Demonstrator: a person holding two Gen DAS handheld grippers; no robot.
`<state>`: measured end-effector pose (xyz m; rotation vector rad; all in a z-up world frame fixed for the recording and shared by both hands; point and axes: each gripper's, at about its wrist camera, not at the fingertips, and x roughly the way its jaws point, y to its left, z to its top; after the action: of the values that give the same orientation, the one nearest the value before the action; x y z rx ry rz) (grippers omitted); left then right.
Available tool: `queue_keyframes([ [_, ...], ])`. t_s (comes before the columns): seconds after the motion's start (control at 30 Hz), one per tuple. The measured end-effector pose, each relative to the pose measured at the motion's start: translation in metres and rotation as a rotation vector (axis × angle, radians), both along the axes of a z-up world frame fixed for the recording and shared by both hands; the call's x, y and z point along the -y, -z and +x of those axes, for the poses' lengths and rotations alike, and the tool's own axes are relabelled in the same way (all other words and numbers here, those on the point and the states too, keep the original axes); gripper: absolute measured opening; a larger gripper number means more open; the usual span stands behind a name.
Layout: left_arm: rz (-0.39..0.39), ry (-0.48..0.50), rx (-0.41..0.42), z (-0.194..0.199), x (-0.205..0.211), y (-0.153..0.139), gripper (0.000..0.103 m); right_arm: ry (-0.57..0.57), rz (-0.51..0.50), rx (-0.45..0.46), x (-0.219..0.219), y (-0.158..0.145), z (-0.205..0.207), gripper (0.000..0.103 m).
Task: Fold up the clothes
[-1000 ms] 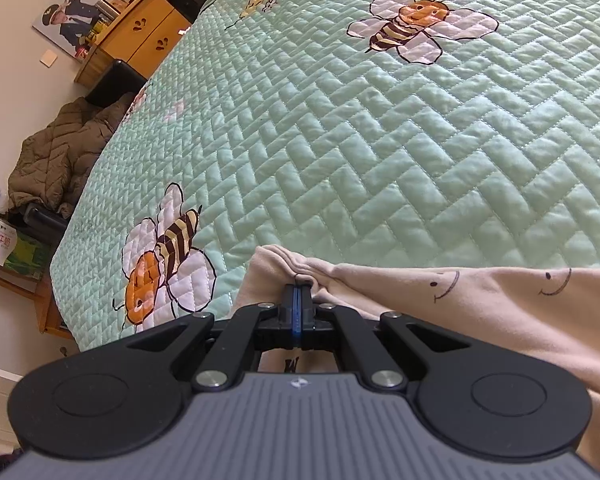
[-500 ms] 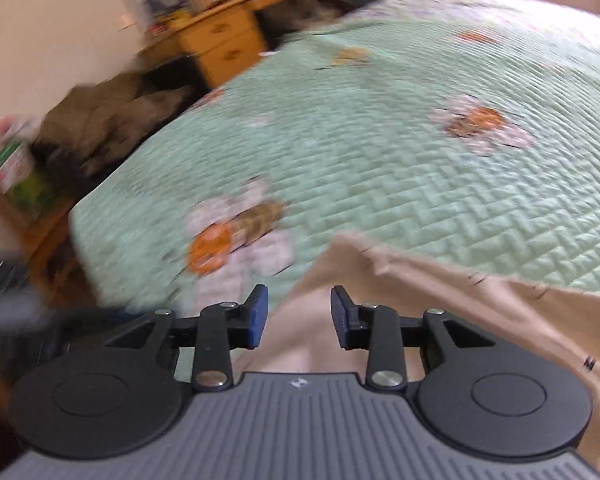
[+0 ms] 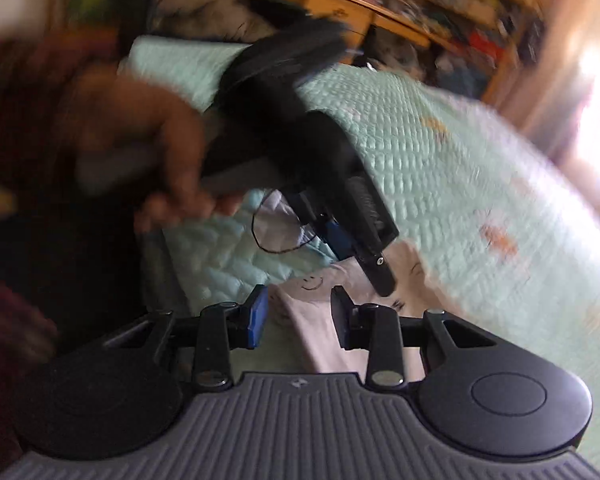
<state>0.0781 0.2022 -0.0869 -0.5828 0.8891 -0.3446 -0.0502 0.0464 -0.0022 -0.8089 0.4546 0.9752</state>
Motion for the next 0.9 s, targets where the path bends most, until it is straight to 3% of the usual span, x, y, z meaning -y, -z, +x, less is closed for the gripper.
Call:
queue_keyframes([
  [0.17, 0.08, 0.043, 0.004, 0.019, 0.012, 0.003, 0.011, -0.127, -0.166, 0.193, -0.02, 0.023, -0.021, 0.036],
  [0.27, 0.091, 0.058, -0.006, 0.025, 0.015, 0.001, 0.011, -0.179, -0.217, 0.209, -0.03, 0.023, -0.021, 0.036],
  [0.43, 0.098, 0.099, -0.041, 0.034, 0.015, -0.002, 0.011, -0.23, -0.286, 0.092, -0.049, 0.009, 0.004, 0.036],
  [0.57, 0.093, 0.1, -0.054, 0.036, 0.013, 0.001, 0.012, -0.321, -0.4, -0.082, -0.06, 0.013, 0.027, 0.039],
  [0.7, 0.077, 0.091, -0.049, 0.033, 0.011, 0.004, 0.012, -0.406, -0.471, -0.076, -0.05, 0.019, 0.019, 0.039],
  [0.9, 0.059, 0.082, -0.059, 0.033, 0.009, 0.004, 0.012, -0.419, -0.467, -0.085, -0.039, 0.016, 0.017, 0.039],
])
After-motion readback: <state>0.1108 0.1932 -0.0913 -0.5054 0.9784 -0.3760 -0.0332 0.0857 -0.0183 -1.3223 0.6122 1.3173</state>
